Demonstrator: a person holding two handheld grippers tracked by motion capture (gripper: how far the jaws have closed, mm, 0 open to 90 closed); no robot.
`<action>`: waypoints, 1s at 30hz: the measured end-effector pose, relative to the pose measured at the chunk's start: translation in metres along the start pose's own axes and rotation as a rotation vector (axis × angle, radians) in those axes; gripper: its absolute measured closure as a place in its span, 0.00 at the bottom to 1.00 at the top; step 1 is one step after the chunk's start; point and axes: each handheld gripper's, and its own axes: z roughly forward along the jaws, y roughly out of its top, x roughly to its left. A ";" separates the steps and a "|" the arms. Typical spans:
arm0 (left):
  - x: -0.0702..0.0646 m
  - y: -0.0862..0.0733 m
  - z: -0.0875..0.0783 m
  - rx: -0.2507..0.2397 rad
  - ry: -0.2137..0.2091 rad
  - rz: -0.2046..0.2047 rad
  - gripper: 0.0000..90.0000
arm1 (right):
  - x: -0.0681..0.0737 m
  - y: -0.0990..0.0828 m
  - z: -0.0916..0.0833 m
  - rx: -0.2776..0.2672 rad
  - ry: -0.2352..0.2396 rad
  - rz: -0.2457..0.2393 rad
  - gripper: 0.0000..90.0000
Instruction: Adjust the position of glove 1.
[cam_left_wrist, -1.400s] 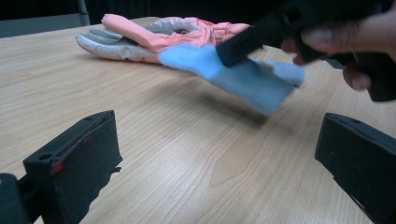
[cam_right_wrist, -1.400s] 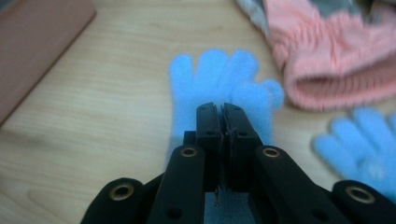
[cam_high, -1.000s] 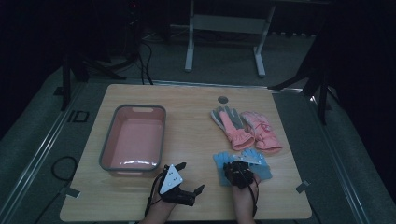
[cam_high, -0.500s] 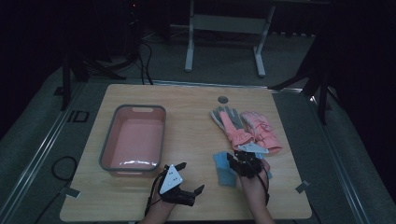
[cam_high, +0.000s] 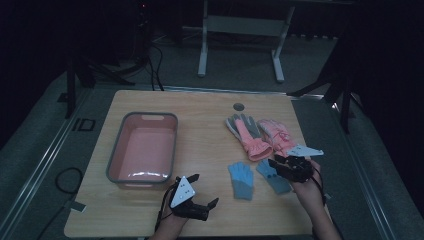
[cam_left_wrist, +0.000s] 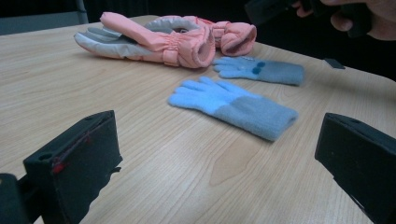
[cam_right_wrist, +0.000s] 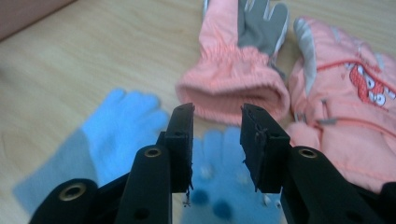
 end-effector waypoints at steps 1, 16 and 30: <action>0.000 0.000 0.000 0.000 0.001 0.001 0.00 | -0.004 -0.004 0.000 0.004 0.006 -0.008 0.72; -0.002 0.000 0.000 -0.003 0.018 0.018 0.00 | -0.021 -0.054 0.029 0.084 0.031 0.009 0.75; -0.003 0.000 0.000 -0.004 0.032 0.021 0.00 | 0.019 -0.049 0.015 0.099 -0.188 0.061 0.95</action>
